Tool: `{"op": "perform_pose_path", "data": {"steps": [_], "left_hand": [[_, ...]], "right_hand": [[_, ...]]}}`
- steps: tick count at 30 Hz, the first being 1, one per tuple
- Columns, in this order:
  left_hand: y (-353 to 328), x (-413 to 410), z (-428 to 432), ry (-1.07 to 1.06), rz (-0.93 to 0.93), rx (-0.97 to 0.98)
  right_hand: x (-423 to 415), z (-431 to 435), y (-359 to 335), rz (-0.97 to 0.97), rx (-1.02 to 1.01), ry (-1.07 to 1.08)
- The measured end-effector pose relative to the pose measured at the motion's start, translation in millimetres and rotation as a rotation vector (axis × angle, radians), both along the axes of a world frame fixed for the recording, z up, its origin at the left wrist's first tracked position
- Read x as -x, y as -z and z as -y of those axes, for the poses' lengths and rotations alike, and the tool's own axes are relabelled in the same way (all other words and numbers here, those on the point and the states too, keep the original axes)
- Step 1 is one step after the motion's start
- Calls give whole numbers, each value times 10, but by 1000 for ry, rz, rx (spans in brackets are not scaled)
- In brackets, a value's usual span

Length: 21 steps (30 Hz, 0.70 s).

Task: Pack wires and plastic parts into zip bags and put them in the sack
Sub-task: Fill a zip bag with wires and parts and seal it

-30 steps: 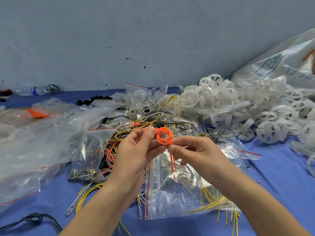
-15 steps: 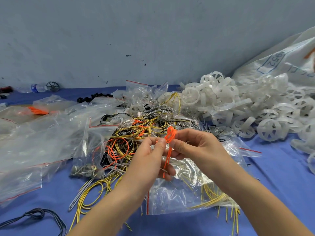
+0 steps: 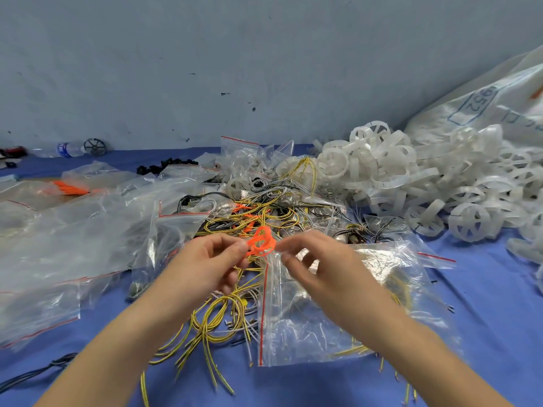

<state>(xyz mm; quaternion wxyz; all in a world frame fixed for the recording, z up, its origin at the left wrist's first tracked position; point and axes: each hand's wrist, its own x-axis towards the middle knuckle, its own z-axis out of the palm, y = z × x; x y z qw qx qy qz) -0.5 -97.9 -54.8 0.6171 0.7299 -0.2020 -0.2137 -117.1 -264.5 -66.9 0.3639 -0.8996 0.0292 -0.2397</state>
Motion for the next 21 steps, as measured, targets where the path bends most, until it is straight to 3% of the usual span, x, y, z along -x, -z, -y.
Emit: {"op": "perform_pose_path", "data": {"steps": [4,9,21], "left_hand": [[65,-201,-250,-69,85,-181],[128,-165,-300,39,14,-280],[106,135,137,318,25,-344]], "right_hand": [[1,-205,98,32,499,-90],[-63,-344,158,-117,777,-109],[-40,-301,47,131,649,-6]]}}
